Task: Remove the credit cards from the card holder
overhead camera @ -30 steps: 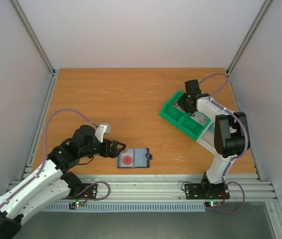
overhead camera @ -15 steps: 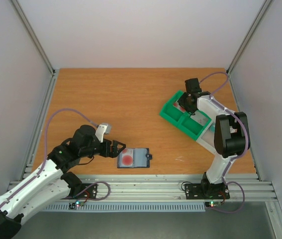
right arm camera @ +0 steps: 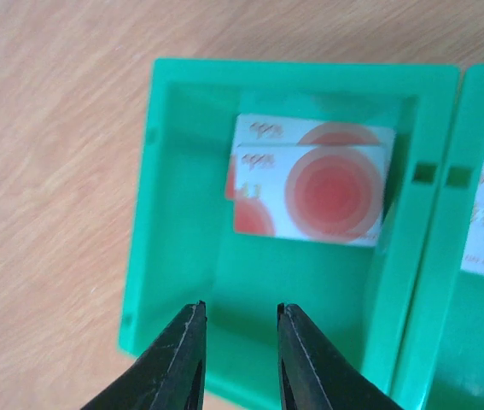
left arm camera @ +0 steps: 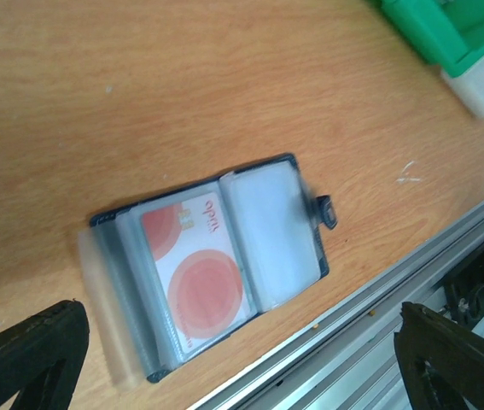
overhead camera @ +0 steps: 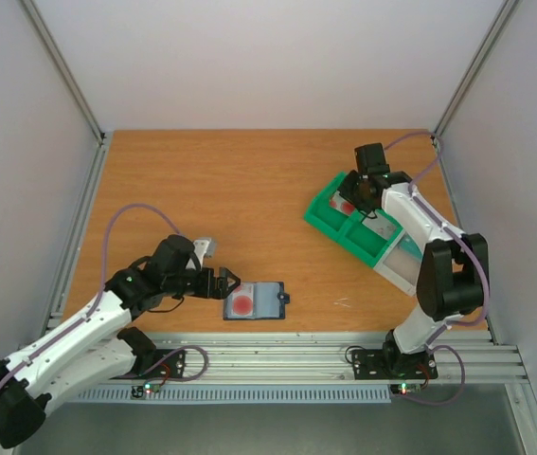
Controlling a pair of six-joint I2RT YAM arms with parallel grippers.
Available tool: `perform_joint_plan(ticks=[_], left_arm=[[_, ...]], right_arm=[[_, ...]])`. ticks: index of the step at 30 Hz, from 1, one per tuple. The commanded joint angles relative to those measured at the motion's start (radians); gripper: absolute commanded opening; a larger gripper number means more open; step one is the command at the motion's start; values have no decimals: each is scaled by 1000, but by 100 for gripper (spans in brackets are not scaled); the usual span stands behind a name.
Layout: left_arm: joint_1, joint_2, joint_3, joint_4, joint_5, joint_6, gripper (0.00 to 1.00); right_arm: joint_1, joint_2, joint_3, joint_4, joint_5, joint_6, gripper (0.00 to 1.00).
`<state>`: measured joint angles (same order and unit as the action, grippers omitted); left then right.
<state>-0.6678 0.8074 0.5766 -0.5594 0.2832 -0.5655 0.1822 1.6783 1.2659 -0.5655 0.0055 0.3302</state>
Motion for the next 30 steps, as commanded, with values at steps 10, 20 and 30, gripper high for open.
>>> perform_joint_plan(ticks=[10,20,30], left_arm=[[3,109,-49,75,103,-82,71],[3,182,-138,218,62,-139,49],[2,344,-185,411,135,-174,28]], right_arm=[[167,-280,-120,-109,-187,-57,25],[336,-419,-290,-37,-316,-24,25],[575,-412,-435,137,-305,62,24]])
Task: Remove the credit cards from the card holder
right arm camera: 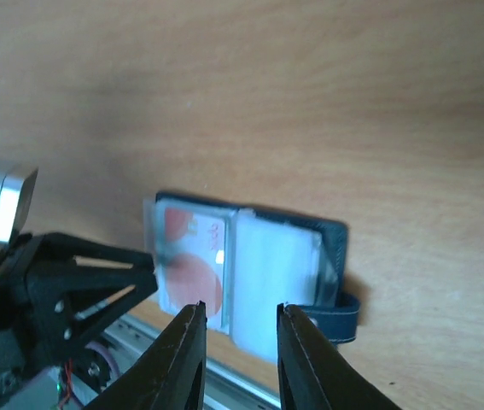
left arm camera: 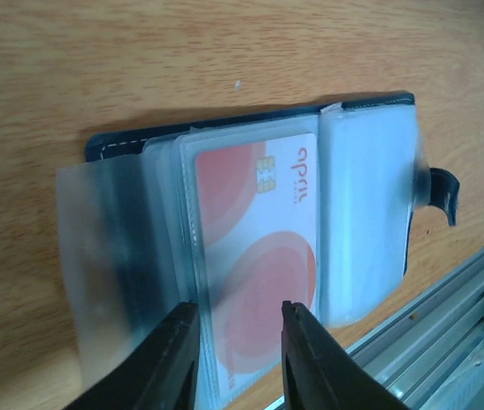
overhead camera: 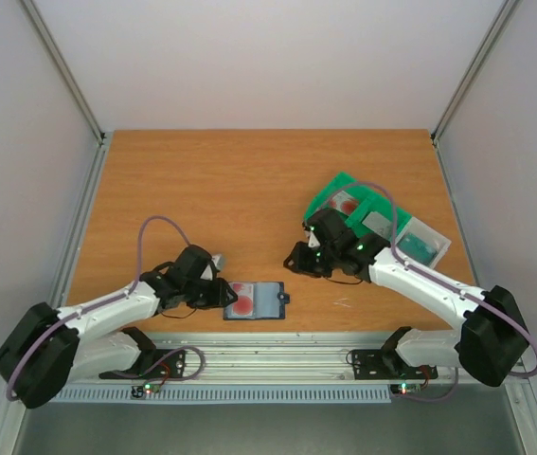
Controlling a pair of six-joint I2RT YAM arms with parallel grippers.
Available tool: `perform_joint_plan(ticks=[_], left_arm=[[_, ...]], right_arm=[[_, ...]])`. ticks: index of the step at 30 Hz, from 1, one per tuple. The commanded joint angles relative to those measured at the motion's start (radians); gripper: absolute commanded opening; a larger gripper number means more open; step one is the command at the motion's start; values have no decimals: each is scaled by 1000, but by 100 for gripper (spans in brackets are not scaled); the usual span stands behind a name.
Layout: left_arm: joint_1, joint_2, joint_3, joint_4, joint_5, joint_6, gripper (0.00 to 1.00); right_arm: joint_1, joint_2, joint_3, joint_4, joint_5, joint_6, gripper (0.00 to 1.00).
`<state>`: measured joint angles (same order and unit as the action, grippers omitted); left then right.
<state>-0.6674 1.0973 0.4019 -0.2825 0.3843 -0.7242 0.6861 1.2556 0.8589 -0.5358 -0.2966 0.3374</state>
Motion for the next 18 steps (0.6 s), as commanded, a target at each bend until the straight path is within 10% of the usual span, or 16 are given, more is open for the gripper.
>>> perform_joint_plan(ticks=[1,9,18], left_arm=[[2,66,-9,140,34,-15,26],[2,129,-11,165,50,-4,10],[3,79,8,87,7,-13,20]], right_arm=[[89,23,-36,135,-1,62,24],[229,171,-17,248,9,93,23],[275,271,-24,338,8,135,21]])
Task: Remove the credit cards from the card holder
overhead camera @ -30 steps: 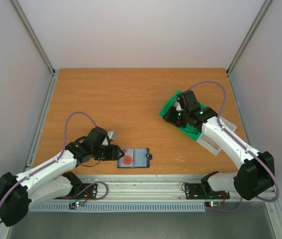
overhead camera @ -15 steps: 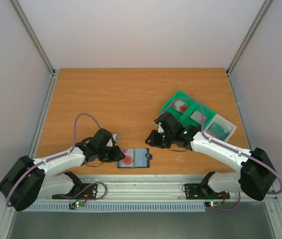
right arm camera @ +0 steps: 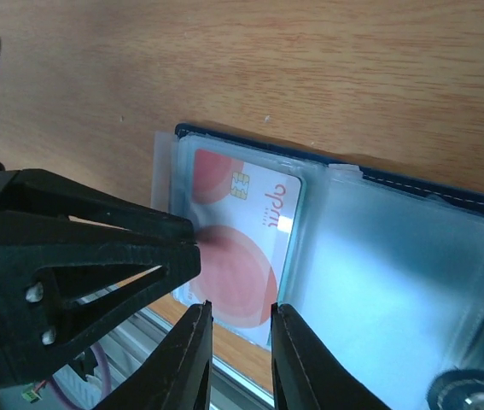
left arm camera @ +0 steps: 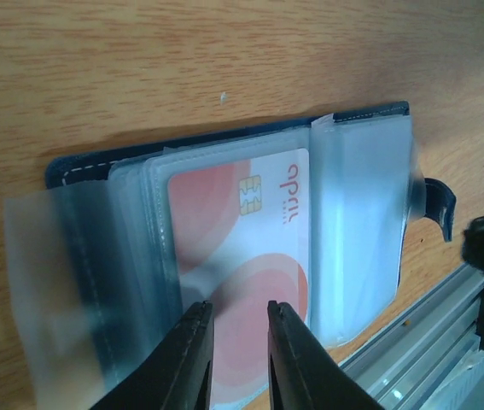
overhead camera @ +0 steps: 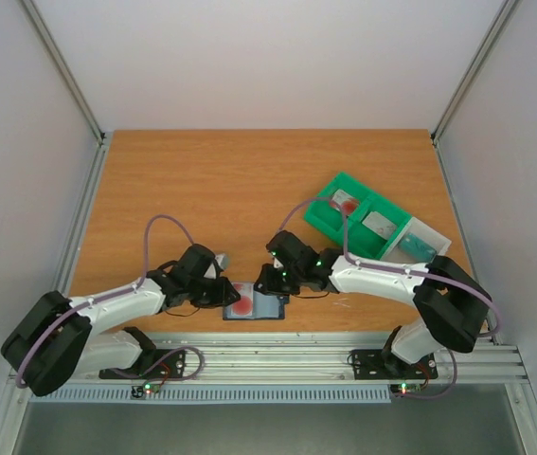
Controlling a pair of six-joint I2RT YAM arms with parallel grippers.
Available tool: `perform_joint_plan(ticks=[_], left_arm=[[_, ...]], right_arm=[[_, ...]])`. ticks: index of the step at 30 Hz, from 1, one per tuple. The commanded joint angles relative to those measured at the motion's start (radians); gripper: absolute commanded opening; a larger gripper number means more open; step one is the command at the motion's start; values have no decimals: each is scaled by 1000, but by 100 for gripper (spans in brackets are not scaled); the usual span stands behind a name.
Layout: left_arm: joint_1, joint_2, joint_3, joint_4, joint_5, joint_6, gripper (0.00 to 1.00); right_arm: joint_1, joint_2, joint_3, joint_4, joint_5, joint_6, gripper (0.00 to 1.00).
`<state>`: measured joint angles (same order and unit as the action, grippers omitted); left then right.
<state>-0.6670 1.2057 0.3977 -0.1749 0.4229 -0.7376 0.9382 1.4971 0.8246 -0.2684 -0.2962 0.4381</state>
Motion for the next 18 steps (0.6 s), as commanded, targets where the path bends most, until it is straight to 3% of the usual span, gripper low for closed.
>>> perform_joint_plan(ticks=[1,18], left_arm=[[3,-32,14,-32,-39,2,21],[5,14,-2,-37,-37,31,6]], right_arm=[[29,40,12,80,6,37,20],[39,184,2,144,-6,77,14]])
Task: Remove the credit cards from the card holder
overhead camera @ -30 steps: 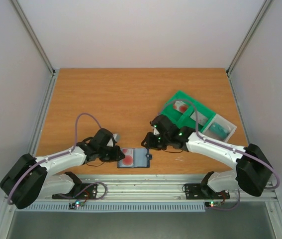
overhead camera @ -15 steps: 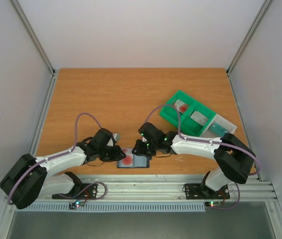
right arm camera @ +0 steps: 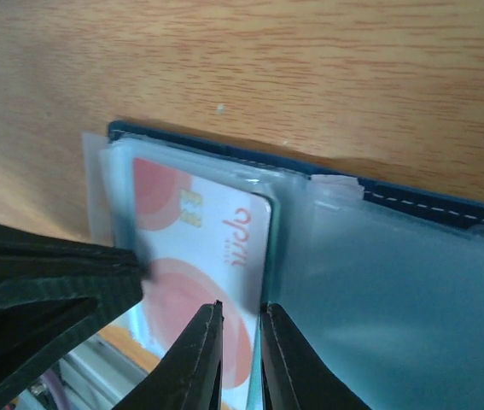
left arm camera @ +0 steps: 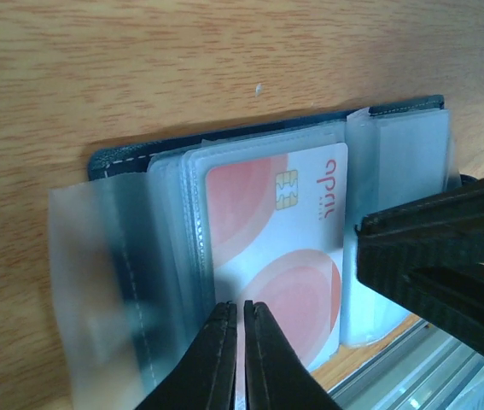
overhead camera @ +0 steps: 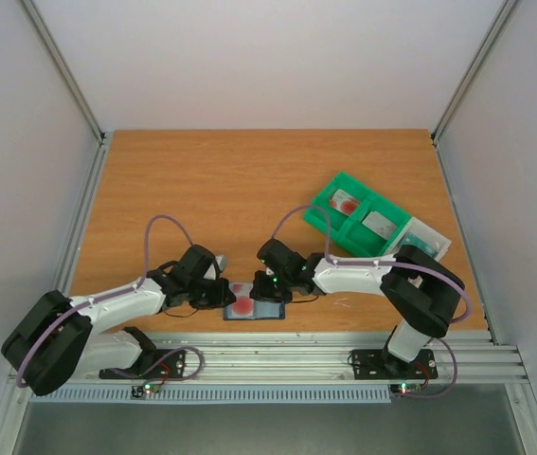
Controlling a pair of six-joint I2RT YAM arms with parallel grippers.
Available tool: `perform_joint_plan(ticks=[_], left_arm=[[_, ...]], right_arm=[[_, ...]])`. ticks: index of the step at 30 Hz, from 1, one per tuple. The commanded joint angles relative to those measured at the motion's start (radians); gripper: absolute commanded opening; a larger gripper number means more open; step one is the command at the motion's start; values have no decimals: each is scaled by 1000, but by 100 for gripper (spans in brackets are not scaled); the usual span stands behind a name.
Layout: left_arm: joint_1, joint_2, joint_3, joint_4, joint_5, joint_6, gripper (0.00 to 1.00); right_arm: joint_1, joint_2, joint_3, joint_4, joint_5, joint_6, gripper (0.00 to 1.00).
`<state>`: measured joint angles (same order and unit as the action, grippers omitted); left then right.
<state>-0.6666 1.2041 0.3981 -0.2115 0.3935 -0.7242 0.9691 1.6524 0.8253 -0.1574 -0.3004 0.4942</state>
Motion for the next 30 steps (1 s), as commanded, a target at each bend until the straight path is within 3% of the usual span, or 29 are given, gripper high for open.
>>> perform_joint_plan(ticks=[1,15,22,30], left_arm=[[5,17,-6,4,-7,17,6],[5,48,-46,74,25,-15,0],[5,38,-45,57,22,-34,1],[6,-26,-11,-17,3,-38,21]], right_arm=[[8,32,-1,35,-2,23,14],[8,48,-89,152,1,35,11],[1,16,-152,274,-16,64,1],[-16,-43,-178,263,3,66,1]])
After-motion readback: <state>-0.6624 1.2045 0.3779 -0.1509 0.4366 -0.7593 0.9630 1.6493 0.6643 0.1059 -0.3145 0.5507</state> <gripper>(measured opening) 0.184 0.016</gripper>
